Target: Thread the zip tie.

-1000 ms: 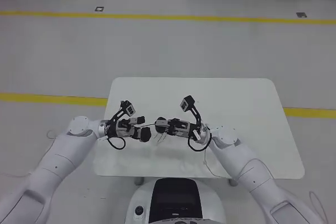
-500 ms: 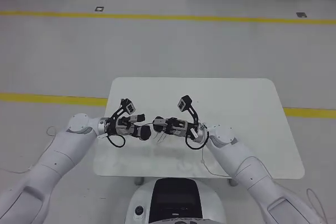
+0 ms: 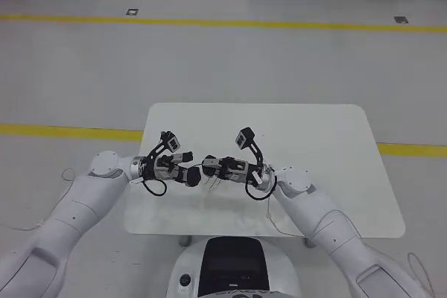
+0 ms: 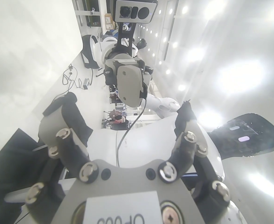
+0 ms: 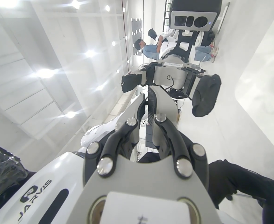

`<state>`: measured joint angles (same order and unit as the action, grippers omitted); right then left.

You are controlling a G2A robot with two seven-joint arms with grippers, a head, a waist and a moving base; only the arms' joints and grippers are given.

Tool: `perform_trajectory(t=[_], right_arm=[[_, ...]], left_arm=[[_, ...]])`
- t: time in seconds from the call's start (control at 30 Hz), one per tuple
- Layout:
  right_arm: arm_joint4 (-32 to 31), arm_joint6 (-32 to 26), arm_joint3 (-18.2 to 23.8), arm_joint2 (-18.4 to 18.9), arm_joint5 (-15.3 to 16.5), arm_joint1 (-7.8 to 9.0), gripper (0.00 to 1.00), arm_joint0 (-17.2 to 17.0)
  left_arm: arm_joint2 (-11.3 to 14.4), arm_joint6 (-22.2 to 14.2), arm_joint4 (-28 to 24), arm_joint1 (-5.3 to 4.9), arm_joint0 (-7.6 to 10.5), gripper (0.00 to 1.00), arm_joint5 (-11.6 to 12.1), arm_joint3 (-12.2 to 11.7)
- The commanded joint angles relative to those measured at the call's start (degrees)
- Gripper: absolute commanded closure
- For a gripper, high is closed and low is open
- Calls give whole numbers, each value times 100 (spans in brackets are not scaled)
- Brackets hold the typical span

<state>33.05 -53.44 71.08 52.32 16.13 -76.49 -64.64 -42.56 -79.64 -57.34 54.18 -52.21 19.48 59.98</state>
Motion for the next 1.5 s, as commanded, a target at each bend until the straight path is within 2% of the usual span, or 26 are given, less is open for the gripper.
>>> perform_trajectory(t=[0.0, 0.47, 0.8, 1.33, 1.47], right_arm=[[0, 0, 0, 0, 0, 0, 100, 0], [-8, 29, 7, 0, -7, 0, 100, -9], [-635, 249, 221, 3, -394, 66, 100, -192], [-780, 341, 301, 51, -510, 98, 100, -284], [-870, 508, 364, 39, -572, 100, 100, -339]], left_arm=[[0, 0, 0, 0, 0, 0, 0, 0], [0, 0, 0, 0, 0, 0, 0, 0], [0, 0, 0, 0, 0, 0, 0, 0], [0, 0, 0, 0, 0, 0, 0, 0], [-16, 260, 206, -8, -65, 0, -88, 160]])
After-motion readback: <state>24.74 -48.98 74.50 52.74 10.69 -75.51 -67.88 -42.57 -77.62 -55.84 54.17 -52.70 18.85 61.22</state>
